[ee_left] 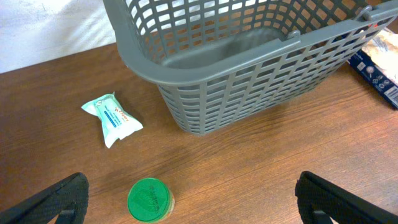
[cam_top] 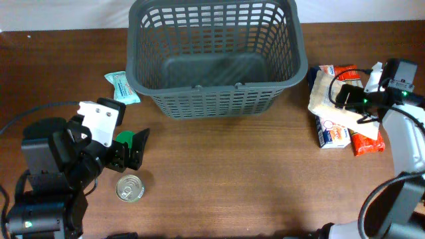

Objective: Pack container
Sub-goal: 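Grasp the beige paper bag from the right pile with the right gripper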

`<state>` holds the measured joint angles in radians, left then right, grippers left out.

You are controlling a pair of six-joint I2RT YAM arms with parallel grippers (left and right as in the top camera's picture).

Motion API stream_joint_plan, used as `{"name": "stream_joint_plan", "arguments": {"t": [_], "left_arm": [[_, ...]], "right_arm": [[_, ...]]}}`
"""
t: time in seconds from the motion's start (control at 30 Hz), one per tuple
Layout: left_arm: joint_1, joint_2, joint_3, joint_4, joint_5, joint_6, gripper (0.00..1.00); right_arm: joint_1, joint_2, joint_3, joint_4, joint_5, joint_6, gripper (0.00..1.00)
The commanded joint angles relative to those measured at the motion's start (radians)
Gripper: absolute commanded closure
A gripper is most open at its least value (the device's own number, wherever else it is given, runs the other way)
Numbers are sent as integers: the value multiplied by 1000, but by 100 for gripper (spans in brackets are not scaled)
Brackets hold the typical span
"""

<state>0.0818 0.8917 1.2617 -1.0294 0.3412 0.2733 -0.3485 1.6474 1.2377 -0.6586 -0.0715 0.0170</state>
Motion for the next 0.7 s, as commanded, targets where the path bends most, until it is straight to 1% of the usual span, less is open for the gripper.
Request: {"name": "stream_joint_plan", "arguments": {"t": [0.0, 0.23, 0.43, 0.47, 0.5, 0.63, 0.67], "left_arm": [[6, -4, -2, 0, 14, 12, 1], [6, -4, -2, 0, 14, 12, 1], [6, -4, -2, 0, 14, 12, 1], [6, -4, -2, 0, 14, 12, 1], [6, -4, -2, 0, 14, 12, 1], [6, -4, -2, 0, 14, 12, 1], [6, -4, -2, 0, 14, 12, 1]], "right_arm": [[-5, 71, -5, 68, -50, -13, 1], [-5, 238, -5, 152, -129, -13, 1], [-5, 343, -5, 161, -139, -12, 1], [-5, 360, -5, 161, -139, -12, 9], [-5, 372, -5, 160, -139, -12, 19], [-5, 409, -5, 154, -140, -9, 76], [-5, 415, -5, 151, -139, -9, 83]]}}
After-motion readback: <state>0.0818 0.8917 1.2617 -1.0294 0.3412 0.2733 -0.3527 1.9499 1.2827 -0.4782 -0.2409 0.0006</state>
